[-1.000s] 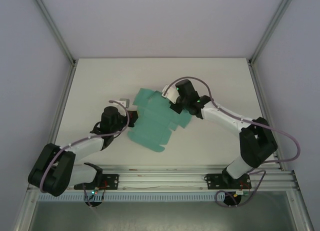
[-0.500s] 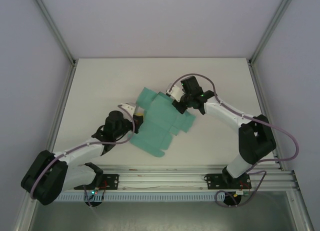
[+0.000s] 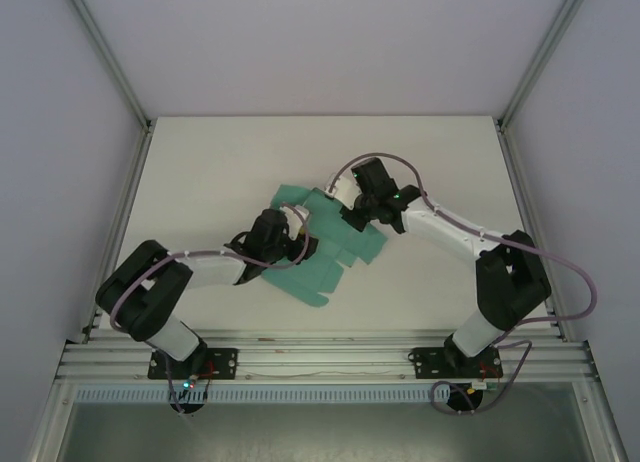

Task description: Assemble paper box

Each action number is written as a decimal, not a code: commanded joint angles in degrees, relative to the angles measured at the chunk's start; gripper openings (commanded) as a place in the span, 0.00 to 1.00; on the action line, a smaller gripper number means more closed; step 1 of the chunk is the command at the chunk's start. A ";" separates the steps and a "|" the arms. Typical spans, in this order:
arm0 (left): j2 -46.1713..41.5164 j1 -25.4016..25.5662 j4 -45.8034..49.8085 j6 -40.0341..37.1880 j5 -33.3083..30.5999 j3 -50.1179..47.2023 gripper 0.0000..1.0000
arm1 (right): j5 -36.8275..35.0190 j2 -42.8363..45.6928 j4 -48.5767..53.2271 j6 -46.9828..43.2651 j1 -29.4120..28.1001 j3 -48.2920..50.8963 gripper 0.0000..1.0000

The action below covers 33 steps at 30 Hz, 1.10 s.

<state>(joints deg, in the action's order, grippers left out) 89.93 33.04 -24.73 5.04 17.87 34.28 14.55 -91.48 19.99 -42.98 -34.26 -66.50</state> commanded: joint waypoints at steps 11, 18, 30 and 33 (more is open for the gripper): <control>-13.70 -0.62 4.48 8.86 -5.36 -2.82 1.00 | -15.11 4.83 -8.48 -13.40 -3.46 3.96 0.00; -27.38 -5.95 20.85 18.59 -15.03 -1.48 1.00 | -27.44 4.33 -29.19 -29.30 -8.03 11.21 0.00; -24.36 -19.38 24.62 24.74 -10.56 3.26 1.00 | -38.53 -7.59 -71.32 -53.58 -13.07 20.97 0.00; -20.16 -21.58 26.75 24.66 -15.48 5.67 1.00 | -37.89 -10.12 -78.35 -55.54 -13.31 21.95 0.00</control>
<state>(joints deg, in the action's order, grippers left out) 67.16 13.28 -1.45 28.53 5.96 36.82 -20.86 -100.38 -44.60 -92.79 -47.24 -45.15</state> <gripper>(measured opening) 0.998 0.048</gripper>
